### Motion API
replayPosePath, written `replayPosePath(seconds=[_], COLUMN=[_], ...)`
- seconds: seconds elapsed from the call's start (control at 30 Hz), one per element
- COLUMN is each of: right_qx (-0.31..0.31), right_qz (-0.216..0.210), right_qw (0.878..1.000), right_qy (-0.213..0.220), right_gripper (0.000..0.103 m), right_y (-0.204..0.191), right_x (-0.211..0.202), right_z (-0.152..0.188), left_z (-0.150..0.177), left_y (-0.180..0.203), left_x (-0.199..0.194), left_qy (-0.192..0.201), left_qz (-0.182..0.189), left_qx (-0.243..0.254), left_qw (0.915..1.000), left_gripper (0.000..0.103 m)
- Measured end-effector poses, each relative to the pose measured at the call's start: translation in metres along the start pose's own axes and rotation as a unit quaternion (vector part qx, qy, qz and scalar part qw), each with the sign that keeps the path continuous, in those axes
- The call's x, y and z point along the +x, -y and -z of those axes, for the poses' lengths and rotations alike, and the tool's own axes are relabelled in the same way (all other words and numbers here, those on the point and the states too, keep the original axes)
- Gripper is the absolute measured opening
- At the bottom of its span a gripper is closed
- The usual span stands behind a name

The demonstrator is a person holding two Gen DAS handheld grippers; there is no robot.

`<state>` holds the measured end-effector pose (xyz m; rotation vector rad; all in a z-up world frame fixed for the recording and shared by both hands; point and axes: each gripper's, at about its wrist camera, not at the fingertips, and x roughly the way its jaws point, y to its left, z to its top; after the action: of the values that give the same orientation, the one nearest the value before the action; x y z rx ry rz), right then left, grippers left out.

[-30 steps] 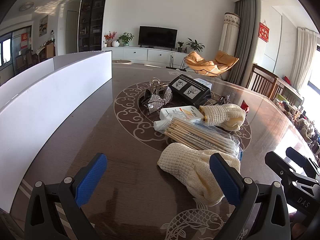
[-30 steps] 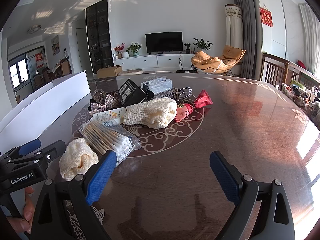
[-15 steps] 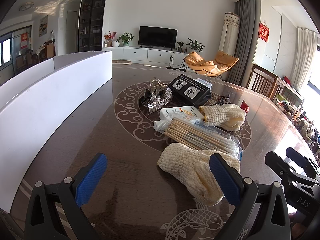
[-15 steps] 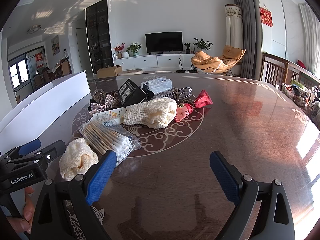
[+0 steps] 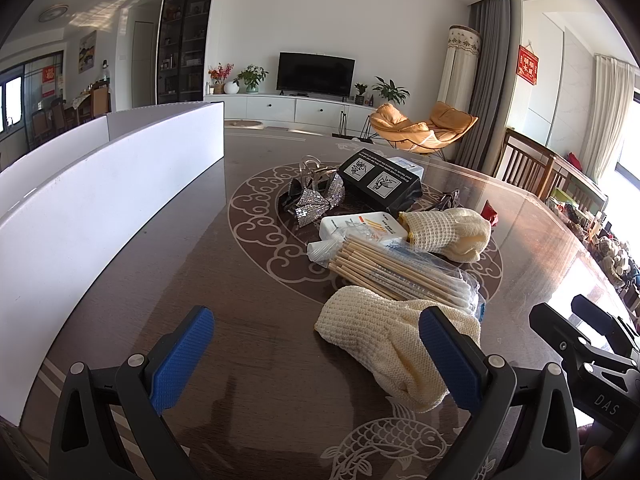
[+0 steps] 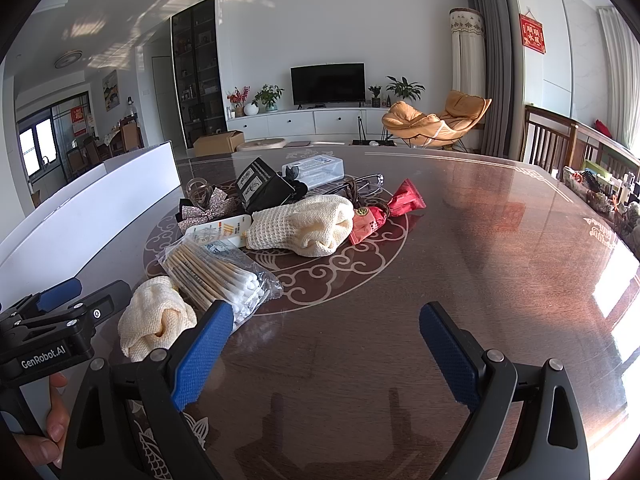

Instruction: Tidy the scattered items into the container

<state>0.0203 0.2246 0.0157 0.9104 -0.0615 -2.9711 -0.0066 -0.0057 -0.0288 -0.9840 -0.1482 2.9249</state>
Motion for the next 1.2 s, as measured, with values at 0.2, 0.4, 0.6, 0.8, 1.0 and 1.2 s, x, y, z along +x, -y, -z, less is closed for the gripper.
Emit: replayPosePath(seconds=[0.2, 0.4, 0.6, 0.8, 1.0, 1.2], right_qx=[0.000, 0.000, 0.000, 0.002, 0.003, 0.003], right_qz=[0.000, 0.000, 0.000, 0.000, 0.000, 0.000], right_qw=[1.000, 1.000, 1.000, 1.000, 1.000, 1.000], right_qy=[0.000, -0.001, -0.002, -0.005, -0.005, -0.004], right_gripper=[0.095, 0.095, 0.095, 0.095, 0.095, 0.095], right_y=[0.0003, 0.0000, 0.0003, 0.0015, 0.0015, 0.0019], right_x=[0.0002, 0.0000, 0.0006, 0.0016, 0.0015, 0.0018], right_z=[-0.0002, 0.0000, -0.0001, 0.0003, 0.0003, -0.0004], left_z=[0.0000, 0.0001, 0.0001, 0.0002, 0.0002, 0.0002], left_y=[0.0000, -0.0001, -0.0004, -0.0005, -0.0002, -0.0006], left_x=[0.0000, 0.0001, 0.0001, 0.0002, 0.0002, 0.0002], left_qy=[0.000, 0.000, 0.000, 0.000, 0.000, 0.000], left_qz=[0.000, 0.000, 0.001, 0.001, 0.001, 0.002], left_qx=[0.000, 0.000, 0.000, 0.000, 0.000, 0.001], left_qw=[1.0000, 1.0000, 1.0000, 1.0000, 1.0000, 1.0000], left_gripper=[0.103, 0.103, 0.103, 0.103, 0.103, 0.103])
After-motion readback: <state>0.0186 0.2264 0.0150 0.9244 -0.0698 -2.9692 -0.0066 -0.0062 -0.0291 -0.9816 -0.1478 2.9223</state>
